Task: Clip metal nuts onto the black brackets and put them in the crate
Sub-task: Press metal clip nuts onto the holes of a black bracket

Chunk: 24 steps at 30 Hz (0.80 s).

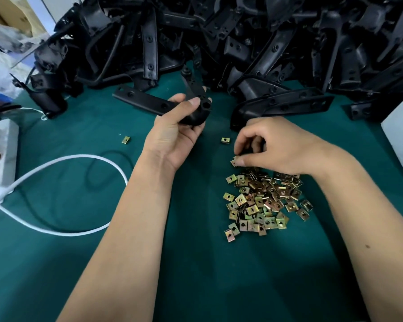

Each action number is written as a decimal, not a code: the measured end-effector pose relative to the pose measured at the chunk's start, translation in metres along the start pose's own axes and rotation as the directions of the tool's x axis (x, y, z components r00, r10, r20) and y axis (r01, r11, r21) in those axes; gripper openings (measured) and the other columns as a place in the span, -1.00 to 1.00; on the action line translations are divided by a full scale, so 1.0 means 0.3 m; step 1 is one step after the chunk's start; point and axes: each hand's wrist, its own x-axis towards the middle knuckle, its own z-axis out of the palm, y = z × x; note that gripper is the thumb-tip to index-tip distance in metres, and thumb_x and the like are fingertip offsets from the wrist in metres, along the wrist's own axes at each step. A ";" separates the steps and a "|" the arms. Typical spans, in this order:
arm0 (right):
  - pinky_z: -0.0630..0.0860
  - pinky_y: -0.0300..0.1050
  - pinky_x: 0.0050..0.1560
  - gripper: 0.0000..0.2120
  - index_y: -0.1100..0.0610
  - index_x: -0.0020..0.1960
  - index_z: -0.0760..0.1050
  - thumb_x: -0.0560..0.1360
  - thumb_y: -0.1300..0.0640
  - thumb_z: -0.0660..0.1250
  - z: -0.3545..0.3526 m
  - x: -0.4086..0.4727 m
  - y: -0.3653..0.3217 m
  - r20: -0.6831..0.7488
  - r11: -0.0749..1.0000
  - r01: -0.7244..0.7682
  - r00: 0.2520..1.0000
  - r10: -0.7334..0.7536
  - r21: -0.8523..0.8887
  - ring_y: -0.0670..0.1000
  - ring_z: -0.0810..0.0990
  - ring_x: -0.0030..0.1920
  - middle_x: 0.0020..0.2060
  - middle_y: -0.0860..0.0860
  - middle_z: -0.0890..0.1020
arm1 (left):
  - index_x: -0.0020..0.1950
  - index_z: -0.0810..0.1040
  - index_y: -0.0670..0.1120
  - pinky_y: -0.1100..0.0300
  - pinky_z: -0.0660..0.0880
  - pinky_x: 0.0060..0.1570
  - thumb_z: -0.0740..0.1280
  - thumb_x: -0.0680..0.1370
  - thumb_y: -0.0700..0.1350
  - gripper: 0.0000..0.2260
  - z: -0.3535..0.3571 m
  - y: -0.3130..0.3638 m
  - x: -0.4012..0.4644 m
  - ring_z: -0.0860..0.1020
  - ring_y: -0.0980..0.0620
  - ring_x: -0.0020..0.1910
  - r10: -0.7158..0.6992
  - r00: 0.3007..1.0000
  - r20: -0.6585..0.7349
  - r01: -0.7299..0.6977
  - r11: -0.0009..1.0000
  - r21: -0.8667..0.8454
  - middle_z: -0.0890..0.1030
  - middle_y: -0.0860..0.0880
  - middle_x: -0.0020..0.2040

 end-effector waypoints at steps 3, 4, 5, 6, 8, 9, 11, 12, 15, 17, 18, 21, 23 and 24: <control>0.43 -0.32 -0.29 -0.86 -0.09 -0.14 0.64 0.43 0.07 0.60 0.005 0.000 -0.002 0.039 1.000 0.010 0.999 -0.011 0.018 -0.12 0.57 -0.28 -0.22 -0.16 0.63 | -0.07 0.48 -0.03 0.18 0.63 -0.10 0.43 0.50 -0.35 -0.76 0.001 -0.004 0.002 0.73 0.00 -0.10 -0.008 1.000 0.013 0.008 1.000 0.002 0.73 -0.07 -0.11; 0.42 -0.34 -0.29 -0.84 -0.08 -0.15 0.63 0.43 0.09 0.59 0.008 0.000 -0.001 0.041 0.999 0.013 0.999 -0.015 0.033 -0.13 0.57 -0.29 -0.26 -0.16 0.64 | -0.07 0.47 -0.03 0.19 0.63 -0.09 0.43 0.50 -0.34 -0.77 0.002 -0.005 0.001 0.73 0.03 -0.12 -0.009 1.000 0.026 0.009 1.000 0.005 0.73 -0.04 -0.16; 0.43 -0.35 -0.29 -0.83 -0.08 -0.16 0.62 0.44 0.12 0.59 0.010 0.001 0.000 0.031 0.999 0.017 0.999 -0.019 0.049 -0.13 0.57 -0.30 -0.28 -0.16 0.64 | -0.08 0.46 -0.03 0.20 0.63 -0.08 0.42 0.51 -0.33 -0.77 0.002 -0.007 0.000 0.73 0.05 -0.13 -0.008 0.999 0.040 0.007 1.000 0.015 0.72 0.00 -0.20; 0.45 -0.35 -0.27 -0.83 -0.07 -0.17 0.62 0.44 0.15 0.58 0.012 0.003 0.002 0.005 0.997 0.019 1.000 -0.020 0.073 -0.13 0.59 -0.29 -0.28 -0.15 0.66 | -0.08 0.45 -0.02 0.21 0.63 -0.08 0.41 0.52 -0.33 -0.76 0.001 -0.007 -0.003 0.73 0.07 -0.14 -0.007 0.998 0.056 0.005 1.000 0.030 0.71 0.04 -0.23; 0.53 -0.26 -0.24 -0.83 -0.01 -0.16 0.62 0.47 0.21 0.55 0.018 0.008 0.006 -0.071 0.987 0.009 0.997 0.003 0.158 -0.10 0.63 -0.29 -0.29 -0.11 0.68 | -0.10 0.42 0.00 0.21 0.63 -0.07 0.43 0.50 -0.31 -0.74 -0.001 -0.007 -0.008 0.72 0.09 -0.13 -0.013 0.996 0.089 0.007 0.998 0.069 0.72 0.06 -0.22; 0.54 -0.25 -0.27 -0.85 0.04 -0.14 0.61 0.48 0.23 0.54 0.023 0.011 0.006 -0.098 0.973 -0.001 0.995 0.024 0.229 -0.07 0.64 -0.31 -0.31 -0.08 0.67 | -0.11 0.42 0.01 0.20 0.63 -0.08 0.46 0.46 -0.29 -0.73 -0.002 -0.008 -0.009 0.72 0.08 -0.11 -0.019 0.995 0.100 0.010 0.996 0.091 0.74 0.04 -0.16; 0.51 -0.27 -0.36 -0.92 0.12 -0.05 0.63 0.53 0.26 0.48 0.036 0.017 0.002 -0.121 0.928 -0.009 0.991 0.059 0.373 -0.07 0.62 -0.35 -0.31 -0.04 0.66 | -0.12 0.41 0.04 0.18 0.63 -0.09 0.49 0.41 -0.26 -0.70 -0.007 -0.008 -0.008 0.72 0.06 -0.06 -0.022 0.994 0.105 0.007 0.990 0.144 0.74 -0.03 0.00; 0.50 -0.26 -0.39 -0.95 0.15 -0.01 0.63 0.56 0.27 0.45 0.042 0.019 -0.002 -0.135 0.904 -0.009 0.988 0.073 0.427 -0.08 0.60 -0.36 -0.29 -0.01 0.66 | -0.13 0.41 0.04 0.18 0.62 -0.10 0.50 0.40 -0.26 -0.69 -0.007 -0.009 -0.008 0.71 0.06 -0.05 -0.019 0.994 0.105 0.001 0.985 0.173 0.72 -0.06 0.04; 0.48 -0.19 -0.47 -0.98 0.22 0.02 0.60 0.60 0.29 0.39 0.051 0.024 -0.013 -0.195 0.839 0.023 0.976 0.100 0.544 -0.02 0.57 -0.39 -0.30 0.06 0.68 | -0.13 0.39 0.05 0.18 0.61 -0.15 0.49 0.43 -0.28 -0.67 -0.007 -0.012 -0.010 0.70 0.04 -0.07 -0.010 0.994 0.106 -0.015 0.973 0.229 0.71 -0.08 0.07; 0.46 -0.17 -0.52 -0.96 0.22 -0.01 0.54 0.62 0.28 0.37 0.056 0.024 -0.017 -0.202 0.821 0.032 0.974 0.102 0.569 0.03 0.57 -0.44 -0.32 0.10 0.70 | -0.12 0.39 0.04 0.18 0.61 -0.15 0.46 0.47 -0.31 -0.68 -0.005 -0.012 -0.012 0.70 0.02 -0.09 -0.010 0.994 0.107 -0.015 0.973 0.232 0.70 -0.09 0.07; 0.44 -0.17 -0.55 -0.94 0.21 -0.03 0.52 0.62 0.27 0.37 0.060 0.024 -0.018 -0.194 0.827 0.023 0.975 0.105 0.562 0.03 0.57 -0.47 -0.33 0.11 0.70 | -0.11 0.40 0.04 0.18 0.61 -0.14 0.46 0.48 -0.32 -0.68 -0.005 -0.011 -0.012 0.70 0.02 -0.09 -0.011 0.994 0.109 -0.015 0.972 0.233 0.70 -0.09 0.06; 0.40 -0.17 -0.59 -0.88 0.16 -0.07 0.56 0.63 0.17 0.38 0.073 0.024 -0.016 -0.196 0.881 0.005 0.975 0.100 0.473 0.03 0.56 -0.51 -0.36 0.10 0.69 | -0.11 0.40 0.03 0.19 0.61 -0.14 0.45 0.49 -0.33 -0.69 -0.007 -0.010 -0.010 0.71 0.02 -0.08 -0.011 0.994 0.111 -0.013 0.976 0.218 0.72 -0.09 0.04; 0.47 -0.19 -0.48 -0.96 0.10 0.02 0.61 0.58 0.16 0.45 0.072 0.022 -0.018 -0.222 0.908 0.047 0.974 0.051 0.416 0.01 0.61 -0.44 -0.27 0.05 0.71 | -0.12 0.41 0.04 0.20 0.61 -0.16 0.45 0.49 -0.32 -0.69 -0.008 -0.009 -0.008 0.71 0.02 -0.09 -0.004 0.995 0.101 -0.016 0.980 0.198 0.73 -0.08 0.02; 0.51 -0.22 -0.38 -0.83 0.05 0.12 0.63 0.54 0.14 0.50 0.069 0.021 -0.019 -0.228 0.926 0.065 0.973 0.023 0.372 -0.01 0.63 -0.37 -0.18 0.02 0.71 | -0.12 0.41 0.04 0.20 0.60 -0.18 0.46 0.48 -0.31 -0.69 -0.009 -0.007 -0.007 0.71 0.03 -0.09 0.000 0.995 0.097 -0.018 0.981 0.192 0.73 -0.07 0.01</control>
